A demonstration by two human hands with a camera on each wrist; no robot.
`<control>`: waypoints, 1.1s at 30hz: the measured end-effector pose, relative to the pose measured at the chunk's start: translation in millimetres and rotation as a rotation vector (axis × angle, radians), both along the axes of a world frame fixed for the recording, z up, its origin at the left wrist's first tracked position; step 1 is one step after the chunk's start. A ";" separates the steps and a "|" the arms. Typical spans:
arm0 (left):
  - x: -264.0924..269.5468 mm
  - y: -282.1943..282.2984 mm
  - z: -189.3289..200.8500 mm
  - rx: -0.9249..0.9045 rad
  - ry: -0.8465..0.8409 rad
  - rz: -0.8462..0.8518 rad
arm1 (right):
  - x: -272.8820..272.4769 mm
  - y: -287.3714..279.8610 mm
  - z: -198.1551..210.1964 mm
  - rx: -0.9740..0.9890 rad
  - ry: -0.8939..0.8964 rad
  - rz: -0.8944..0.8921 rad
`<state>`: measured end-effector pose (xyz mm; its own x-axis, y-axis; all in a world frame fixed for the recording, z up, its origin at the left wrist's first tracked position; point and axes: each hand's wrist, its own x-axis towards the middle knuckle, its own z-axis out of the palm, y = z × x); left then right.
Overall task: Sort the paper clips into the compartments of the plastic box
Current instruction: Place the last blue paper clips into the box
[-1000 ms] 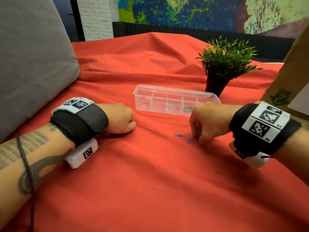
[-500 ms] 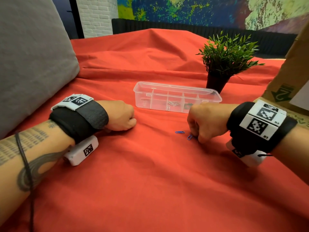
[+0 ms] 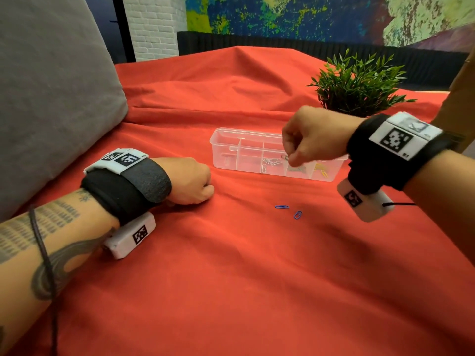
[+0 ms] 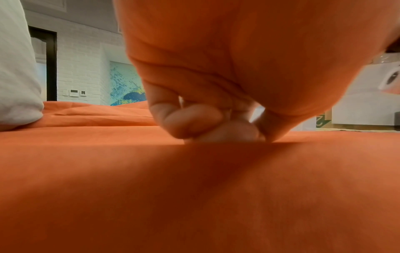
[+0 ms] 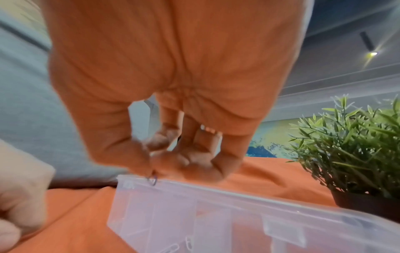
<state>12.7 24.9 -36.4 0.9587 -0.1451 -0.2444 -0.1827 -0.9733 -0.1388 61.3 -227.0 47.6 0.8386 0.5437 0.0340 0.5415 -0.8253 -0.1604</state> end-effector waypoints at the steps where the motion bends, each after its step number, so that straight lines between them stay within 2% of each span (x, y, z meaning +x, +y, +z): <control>1: -0.1 0.0 -0.2 -0.003 -0.002 -0.005 | 6.2 4.4 1.6 0.063 -0.035 -0.012; 8: 0.1 1.4 -1.2 0.007 -0.012 -0.013 | 39.2 34.1 -6.6 0.245 -0.164 -0.089; 11: 0.9 2.5 -2.2 0.002 -0.006 -0.019 | 47.9 30.7 -9.7 0.371 -0.223 -0.122; 14: 0.8 2.6 -3.0 0.002 -0.014 -0.035 | 47.9 15.1 -10.2 0.405 -0.264 -0.112; 17: 0.9 1.6 -3.0 0.010 -0.028 -0.042 | 38.5 -6.2 -9.6 0.370 -0.244 -0.077; 19: 0.7 2.3 -2.7 0.015 -0.029 -0.043 | 28.0 -17.8 -10.4 0.319 -0.165 -0.025; 23: 0.1 1.3 -2.3 0.017 -0.017 -0.035 | 4.2 -29.3 -20.3 0.071 0.056 0.118; 27: -0.5 0.2 -1.8 0.014 -0.037 -0.044 | -17.3 -31.2 -33.6 -0.113 0.127 0.184; 33: -1.7 0.4 -3.0 0.013 -0.040 -0.041 | -31.5 -26.0 -49.3 -0.140 0.213 0.224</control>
<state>10.9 25.3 -39.4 0.9611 -0.1814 -0.2082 -0.2164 -0.9631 -0.1599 29.8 -253.0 -1.7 0.6784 0.7020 -0.2167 0.6781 -0.7118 -0.1830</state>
